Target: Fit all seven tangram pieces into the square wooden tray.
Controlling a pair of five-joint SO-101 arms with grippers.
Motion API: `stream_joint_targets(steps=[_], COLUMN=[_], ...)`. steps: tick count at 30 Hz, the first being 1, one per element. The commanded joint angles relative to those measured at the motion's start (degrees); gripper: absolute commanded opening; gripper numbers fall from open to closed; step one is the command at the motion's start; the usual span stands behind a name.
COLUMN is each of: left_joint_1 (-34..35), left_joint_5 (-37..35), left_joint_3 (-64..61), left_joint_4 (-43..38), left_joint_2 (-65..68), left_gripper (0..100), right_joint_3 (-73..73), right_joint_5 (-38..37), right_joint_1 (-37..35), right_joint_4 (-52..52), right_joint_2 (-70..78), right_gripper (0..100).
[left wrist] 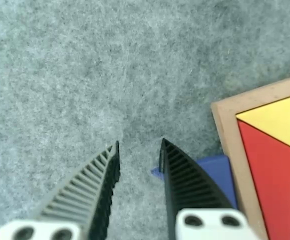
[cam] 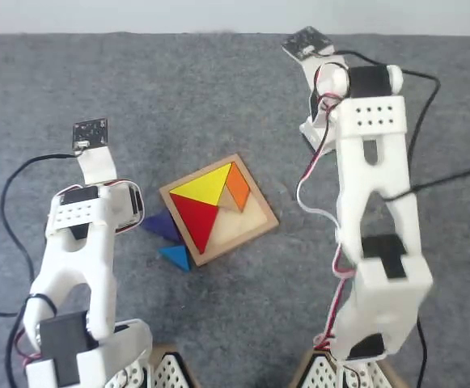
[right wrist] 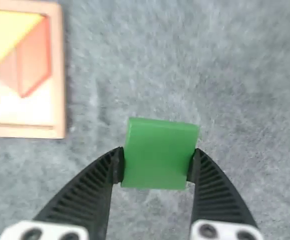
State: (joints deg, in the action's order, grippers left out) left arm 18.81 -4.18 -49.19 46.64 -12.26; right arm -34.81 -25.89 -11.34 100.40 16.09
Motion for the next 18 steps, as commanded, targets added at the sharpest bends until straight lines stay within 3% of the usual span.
stream_joint_targets(steps=[1,4,12,18], left_joint_1=[0.0,-0.1,-0.1,-0.1], left_joint_5=[0.3,0.5,0.6,0.6], left_joint_3=[0.2,0.2,0.3,0.3], left_joint_4=[-1.1,-1.1,-1.3,-1.1], left_joint_2=[-0.3,-0.3,-0.3,-0.3], left_gripper=[12,12,12,12], right_joint_3=[7.6,21.7,61.3,67.3], right_joint_5=[0.6,0.9,5.0,6.8], right_joint_1=[-4.5,-8.1,-18.9,-29.1], right_joint_4=[2.1,-1.4,-24.7,-34.0], right_joint_2=[-13.9,-23.3,-39.3,-35.5], right_gripper=[13.6,13.6,13.6,13.6])
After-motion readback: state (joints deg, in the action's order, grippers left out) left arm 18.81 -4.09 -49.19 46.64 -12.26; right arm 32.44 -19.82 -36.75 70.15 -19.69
